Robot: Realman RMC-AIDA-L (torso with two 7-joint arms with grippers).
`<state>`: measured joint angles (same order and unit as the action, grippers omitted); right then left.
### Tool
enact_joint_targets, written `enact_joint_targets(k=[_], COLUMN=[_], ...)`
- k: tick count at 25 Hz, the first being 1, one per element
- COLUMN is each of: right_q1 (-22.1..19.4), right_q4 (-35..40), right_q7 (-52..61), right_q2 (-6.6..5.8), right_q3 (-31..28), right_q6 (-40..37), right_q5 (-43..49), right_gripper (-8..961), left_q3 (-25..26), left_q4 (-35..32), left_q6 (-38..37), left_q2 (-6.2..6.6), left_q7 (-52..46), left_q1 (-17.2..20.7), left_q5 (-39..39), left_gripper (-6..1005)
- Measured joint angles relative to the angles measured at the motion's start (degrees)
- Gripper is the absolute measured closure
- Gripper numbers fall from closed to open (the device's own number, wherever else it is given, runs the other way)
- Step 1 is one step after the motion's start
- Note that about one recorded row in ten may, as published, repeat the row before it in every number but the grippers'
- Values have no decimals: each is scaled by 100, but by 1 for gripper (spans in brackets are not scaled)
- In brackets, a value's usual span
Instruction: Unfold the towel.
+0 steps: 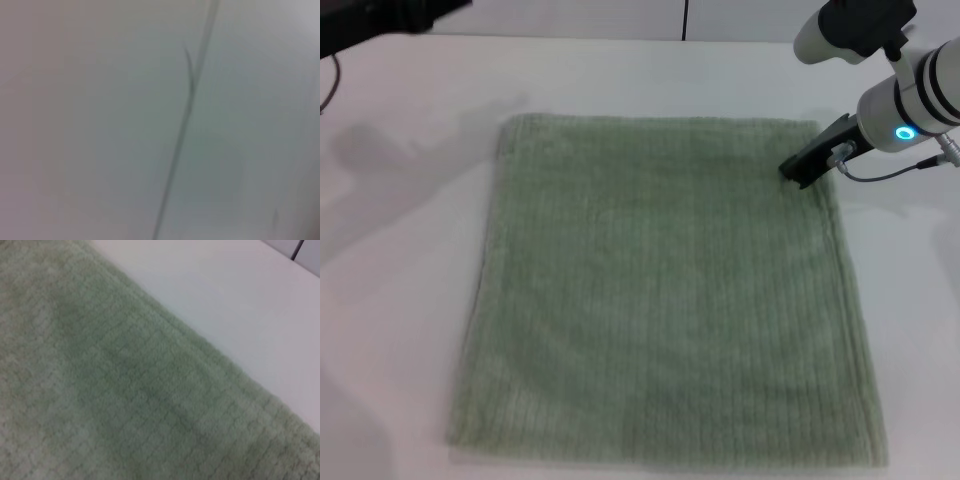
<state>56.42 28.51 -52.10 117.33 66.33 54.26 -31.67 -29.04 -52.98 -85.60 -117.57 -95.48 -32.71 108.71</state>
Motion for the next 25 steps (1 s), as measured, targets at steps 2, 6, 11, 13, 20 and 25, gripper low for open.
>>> enact_joint_targets(k=[2,6,11,13,20,25], right_q1=[0,-58,-185,-213,-723,-1095], right_q4=[25,168,340,340,418,604], right_q7=[-1,-1,-26,-40,-412,-70], right_q2=[7,72,178,183,220,224], right_q3=[0,6,129,191,1381,3044], right_q6=[-70,-396,-1552,-1809,-4663,-7036], right_q5=[-6,-45,-277,-424,-2391,-3437], right_gripper=[953,954,954,954,953,953], left_q3=[22,54,53,52,59,95], left_q4=[286,1807,3366,3723,4615,4885], left_q6=[288,1015,1468,1548,1907,2195], left_q2=[-49,-51,-76,-96,-115,-127], left_q7=[157,1270,3372,4012,5921,6484], left_q1=[4,-89,-305,-369,-666,-854], left_q5=[-347,-2026,-3919,-4436,-5819,-6278], left_gripper=[546,547,548,548,548,547])
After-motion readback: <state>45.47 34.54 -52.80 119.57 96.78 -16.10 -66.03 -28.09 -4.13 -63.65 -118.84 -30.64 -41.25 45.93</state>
